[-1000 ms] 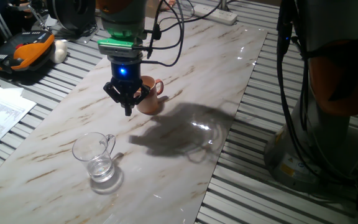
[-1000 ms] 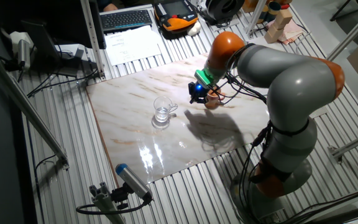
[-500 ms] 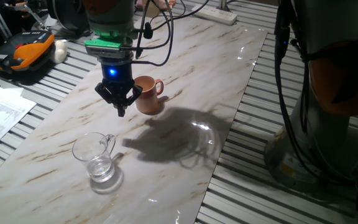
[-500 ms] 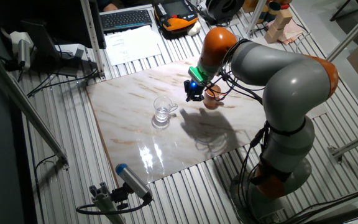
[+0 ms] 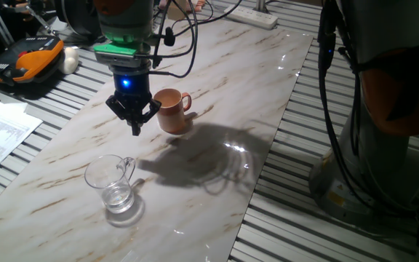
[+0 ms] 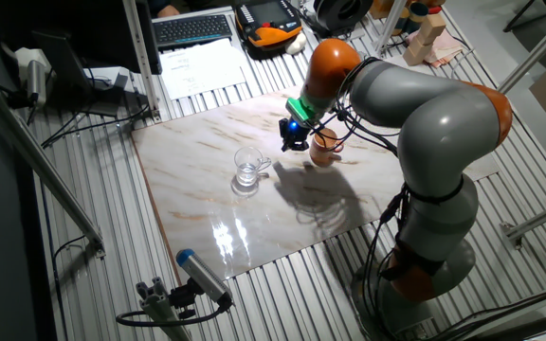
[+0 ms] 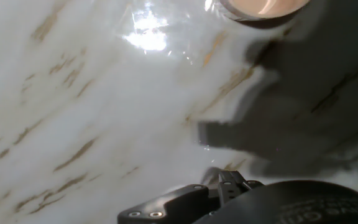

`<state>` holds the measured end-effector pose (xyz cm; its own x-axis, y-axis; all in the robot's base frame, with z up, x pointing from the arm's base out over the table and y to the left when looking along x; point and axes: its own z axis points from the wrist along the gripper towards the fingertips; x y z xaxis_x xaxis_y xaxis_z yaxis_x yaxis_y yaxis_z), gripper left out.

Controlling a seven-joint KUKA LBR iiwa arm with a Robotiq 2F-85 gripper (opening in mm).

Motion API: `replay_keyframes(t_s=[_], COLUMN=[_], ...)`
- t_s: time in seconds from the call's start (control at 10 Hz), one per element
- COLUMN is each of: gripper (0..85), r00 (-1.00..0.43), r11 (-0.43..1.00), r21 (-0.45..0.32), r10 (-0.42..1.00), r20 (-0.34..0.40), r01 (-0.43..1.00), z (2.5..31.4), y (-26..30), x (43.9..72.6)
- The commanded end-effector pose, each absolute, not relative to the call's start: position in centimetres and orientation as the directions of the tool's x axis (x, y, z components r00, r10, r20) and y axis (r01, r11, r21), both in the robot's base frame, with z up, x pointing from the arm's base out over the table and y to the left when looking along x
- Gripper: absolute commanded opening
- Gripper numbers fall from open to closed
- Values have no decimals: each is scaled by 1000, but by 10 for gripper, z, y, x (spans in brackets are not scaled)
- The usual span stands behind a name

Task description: Pour the water from one cup into another empty cup

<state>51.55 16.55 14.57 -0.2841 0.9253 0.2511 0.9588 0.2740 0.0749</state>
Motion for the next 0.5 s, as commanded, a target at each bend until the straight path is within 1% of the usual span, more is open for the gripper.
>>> replay_keyframes(t_s=[0.0,0.2,0.4], gripper=[0,0,0], r00=[-275,-248,-236], r11=[261,233,218], r21=[85,90,101], r10=[927,938,940], r20=[255,241,247], r01=[962,968,971], z=[143,135,133], y=[166,171,172], x=[516,519,520])
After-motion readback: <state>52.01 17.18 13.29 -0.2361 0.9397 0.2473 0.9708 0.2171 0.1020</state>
